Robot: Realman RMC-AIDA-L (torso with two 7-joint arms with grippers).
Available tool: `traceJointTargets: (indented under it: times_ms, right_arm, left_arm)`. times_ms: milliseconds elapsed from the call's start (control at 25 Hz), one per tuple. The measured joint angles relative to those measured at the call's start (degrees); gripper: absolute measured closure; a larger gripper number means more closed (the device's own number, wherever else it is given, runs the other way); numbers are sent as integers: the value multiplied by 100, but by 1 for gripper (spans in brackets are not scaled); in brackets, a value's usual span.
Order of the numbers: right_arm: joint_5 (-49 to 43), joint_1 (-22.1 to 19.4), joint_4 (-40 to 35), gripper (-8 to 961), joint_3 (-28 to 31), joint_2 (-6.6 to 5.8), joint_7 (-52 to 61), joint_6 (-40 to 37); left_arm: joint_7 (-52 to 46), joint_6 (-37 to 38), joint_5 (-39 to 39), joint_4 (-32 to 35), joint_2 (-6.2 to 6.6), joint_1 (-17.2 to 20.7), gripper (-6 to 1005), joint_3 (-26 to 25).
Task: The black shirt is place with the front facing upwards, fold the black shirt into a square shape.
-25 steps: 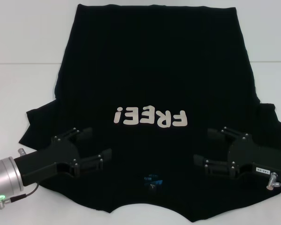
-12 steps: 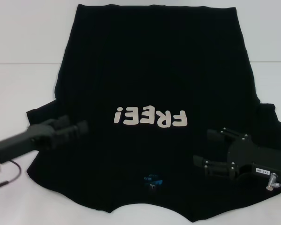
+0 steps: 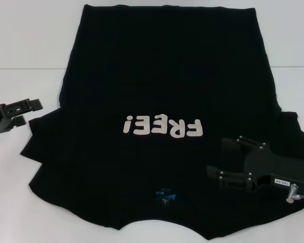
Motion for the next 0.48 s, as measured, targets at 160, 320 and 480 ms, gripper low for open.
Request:
traceJointTargets:
  times_ms: [160, 320, 480]
  right_arm:
    - [0, 38, 29, 29, -34, 2, 1, -7]
    - [0, 78, 53, 29, -113, 8, 8, 3]
    - [0, 90, 48, 30, -132, 17, 74, 9]
  left_arm:
    - [-245, -525, 545, -244, 89, -235, 120, -70]
    - [-197, -1274, 571, -645, 101, -388, 127, 199]
    - [-196, -1662, 569, -758, 74, -453, 134, 503]
